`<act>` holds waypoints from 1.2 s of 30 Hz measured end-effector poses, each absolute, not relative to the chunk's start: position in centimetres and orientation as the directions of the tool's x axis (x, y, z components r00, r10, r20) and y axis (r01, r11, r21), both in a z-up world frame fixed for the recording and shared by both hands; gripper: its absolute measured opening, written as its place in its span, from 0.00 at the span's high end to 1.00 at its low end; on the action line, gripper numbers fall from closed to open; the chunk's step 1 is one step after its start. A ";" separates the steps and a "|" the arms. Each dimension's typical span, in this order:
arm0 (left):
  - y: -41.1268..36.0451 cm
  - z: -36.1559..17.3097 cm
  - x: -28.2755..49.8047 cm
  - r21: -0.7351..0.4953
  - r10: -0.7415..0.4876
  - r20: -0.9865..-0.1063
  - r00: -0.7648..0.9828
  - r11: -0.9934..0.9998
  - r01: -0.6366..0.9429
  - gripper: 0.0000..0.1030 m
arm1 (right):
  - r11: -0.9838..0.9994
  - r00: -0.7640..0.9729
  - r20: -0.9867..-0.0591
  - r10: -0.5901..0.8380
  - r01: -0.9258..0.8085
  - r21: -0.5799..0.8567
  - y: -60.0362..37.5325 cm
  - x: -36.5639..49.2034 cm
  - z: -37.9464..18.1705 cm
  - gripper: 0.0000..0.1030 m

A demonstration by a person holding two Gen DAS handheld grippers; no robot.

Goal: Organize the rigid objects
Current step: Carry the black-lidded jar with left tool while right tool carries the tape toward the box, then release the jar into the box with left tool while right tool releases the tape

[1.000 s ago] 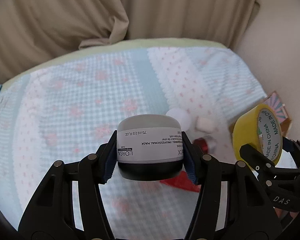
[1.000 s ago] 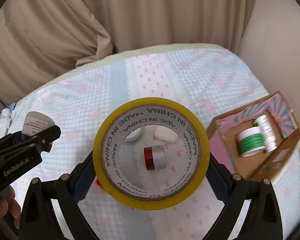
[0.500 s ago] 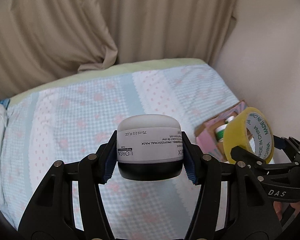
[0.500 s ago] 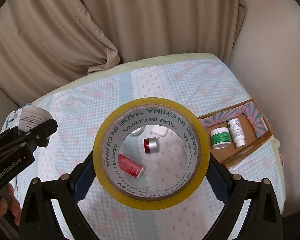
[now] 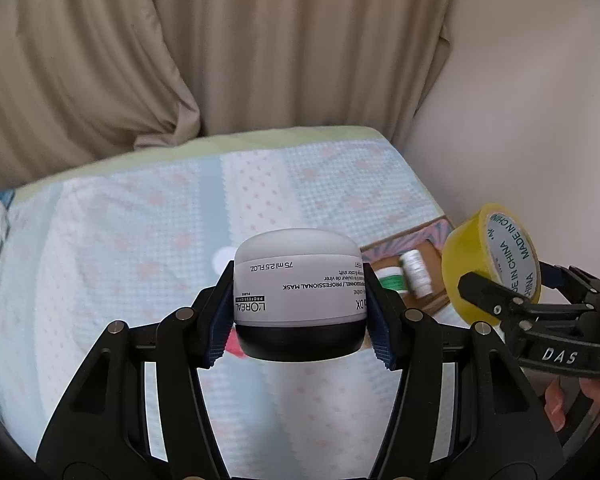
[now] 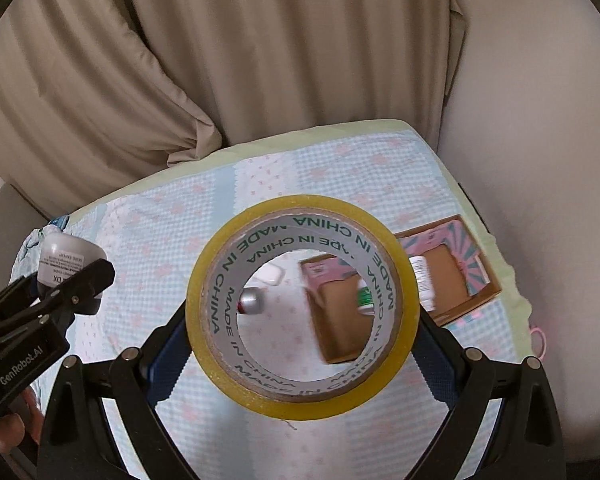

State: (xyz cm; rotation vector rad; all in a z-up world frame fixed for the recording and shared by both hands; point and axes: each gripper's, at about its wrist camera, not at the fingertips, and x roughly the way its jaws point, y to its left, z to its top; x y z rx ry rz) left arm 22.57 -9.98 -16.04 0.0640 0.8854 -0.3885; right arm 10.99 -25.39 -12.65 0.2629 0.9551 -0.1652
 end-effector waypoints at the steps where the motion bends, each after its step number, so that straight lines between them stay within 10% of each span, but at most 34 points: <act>1: -10.9 -16.3 22.4 -0.108 -0.302 -0.768 0.565 0.931 0.350 0.48 | 0.955 0.566 -0.824 -0.019 0.253 0.152 -26.7 10.9 -12.7 0.06; 36: -30.7 -41.7 30.9 -0.012 -0.084 -0.972 0.219 0.950 0.313 0.48 | 0.746 0.308 -0.928 0.211 0.562 0.357 -50.9 19.0 -34.0 0.06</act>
